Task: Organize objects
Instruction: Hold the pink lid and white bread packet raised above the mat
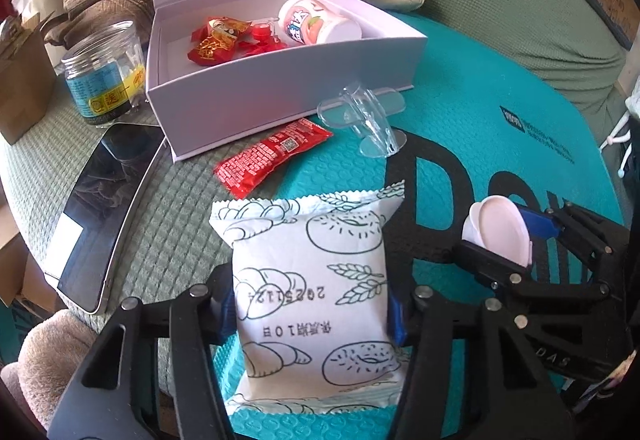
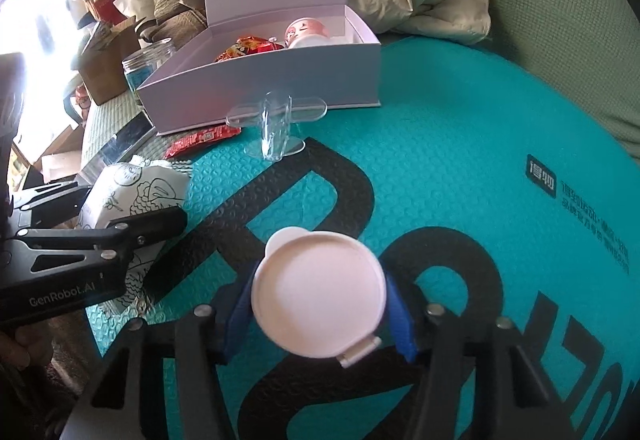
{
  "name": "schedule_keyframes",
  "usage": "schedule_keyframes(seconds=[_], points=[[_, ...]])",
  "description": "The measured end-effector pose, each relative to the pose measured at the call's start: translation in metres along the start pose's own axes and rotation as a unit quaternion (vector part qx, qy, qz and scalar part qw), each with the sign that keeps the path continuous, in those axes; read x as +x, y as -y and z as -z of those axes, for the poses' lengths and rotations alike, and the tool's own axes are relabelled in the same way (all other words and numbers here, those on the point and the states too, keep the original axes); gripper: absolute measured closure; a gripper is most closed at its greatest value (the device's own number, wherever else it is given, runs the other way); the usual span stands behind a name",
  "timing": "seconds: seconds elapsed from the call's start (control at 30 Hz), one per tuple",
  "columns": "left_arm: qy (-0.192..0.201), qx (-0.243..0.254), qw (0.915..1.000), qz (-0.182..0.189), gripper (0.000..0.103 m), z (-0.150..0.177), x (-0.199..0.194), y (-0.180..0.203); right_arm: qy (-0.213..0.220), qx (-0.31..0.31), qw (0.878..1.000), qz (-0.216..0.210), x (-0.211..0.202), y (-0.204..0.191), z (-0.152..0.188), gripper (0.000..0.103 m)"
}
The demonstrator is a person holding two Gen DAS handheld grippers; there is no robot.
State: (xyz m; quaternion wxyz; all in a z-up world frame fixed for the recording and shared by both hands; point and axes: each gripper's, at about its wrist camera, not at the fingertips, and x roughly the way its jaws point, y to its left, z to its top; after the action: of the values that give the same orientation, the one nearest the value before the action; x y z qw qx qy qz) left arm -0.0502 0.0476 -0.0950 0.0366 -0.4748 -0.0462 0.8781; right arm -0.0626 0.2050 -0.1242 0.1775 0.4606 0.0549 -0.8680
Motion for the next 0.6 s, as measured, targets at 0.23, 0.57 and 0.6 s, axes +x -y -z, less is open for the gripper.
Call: schedule_keyframes(seconds=[0.23,0.57,0.6], points=[[-0.01,-0.015,0.9998,-0.003,0.051,-0.002,-0.01,-0.007,-0.008,0.029,0.999,-0.034,-0.004,0.005,-0.001,0.044],[0.006,-0.012,0.9999,-0.008,0.051,-0.003,-0.031,-0.009,-0.008,0.021,0.999,-0.031,-0.015,-0.003,0.002,0.044],[0.008,-0.011,0.9999,-0.008,0.051,-0.001,-0.033,-0.009,-0.007,0.015,1.0,-0.025,-0.017,-0.005,0.001,0.044]])
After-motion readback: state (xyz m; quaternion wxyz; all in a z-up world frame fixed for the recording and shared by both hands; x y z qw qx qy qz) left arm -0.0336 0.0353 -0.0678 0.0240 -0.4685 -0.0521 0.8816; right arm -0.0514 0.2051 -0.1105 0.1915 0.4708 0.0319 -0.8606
